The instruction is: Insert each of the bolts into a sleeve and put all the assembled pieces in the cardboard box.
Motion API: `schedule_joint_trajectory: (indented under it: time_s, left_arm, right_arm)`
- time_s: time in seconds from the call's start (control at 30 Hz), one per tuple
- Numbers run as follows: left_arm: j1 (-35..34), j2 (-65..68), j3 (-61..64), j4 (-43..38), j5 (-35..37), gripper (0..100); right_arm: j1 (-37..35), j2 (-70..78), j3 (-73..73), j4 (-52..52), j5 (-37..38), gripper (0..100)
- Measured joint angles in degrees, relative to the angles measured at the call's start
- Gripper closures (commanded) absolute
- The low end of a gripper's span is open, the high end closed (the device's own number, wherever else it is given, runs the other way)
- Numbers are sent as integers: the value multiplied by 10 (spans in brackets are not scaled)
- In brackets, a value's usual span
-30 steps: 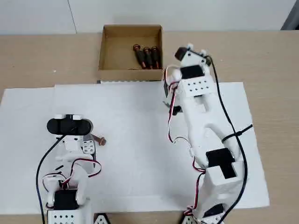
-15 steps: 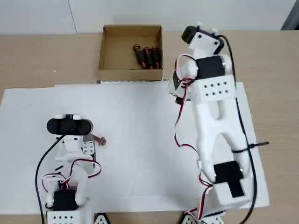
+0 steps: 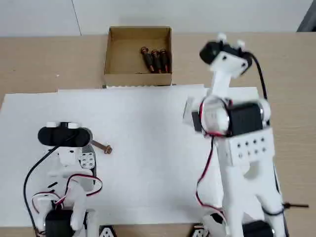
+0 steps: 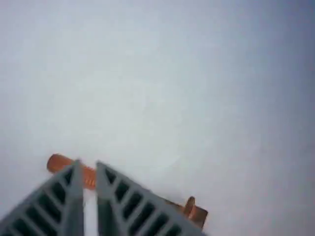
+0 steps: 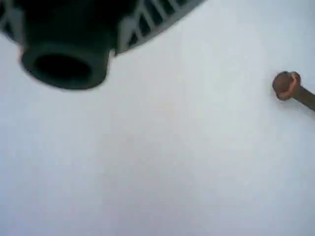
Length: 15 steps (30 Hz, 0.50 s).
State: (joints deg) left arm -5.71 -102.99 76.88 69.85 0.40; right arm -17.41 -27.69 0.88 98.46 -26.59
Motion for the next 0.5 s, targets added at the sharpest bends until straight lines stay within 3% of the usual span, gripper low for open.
schedule_joint_trajectory:
  time_s: [0.33, 0.5]
  left_arm:
    - [0, 214, -191, 4, -5, 994]
    - [0, 365, -333, 45, -5, 994]
  right_arm:
    - [0, -145, 219, -8, 2, 996]
    - [0, -197, 285, -25, 2, 996]
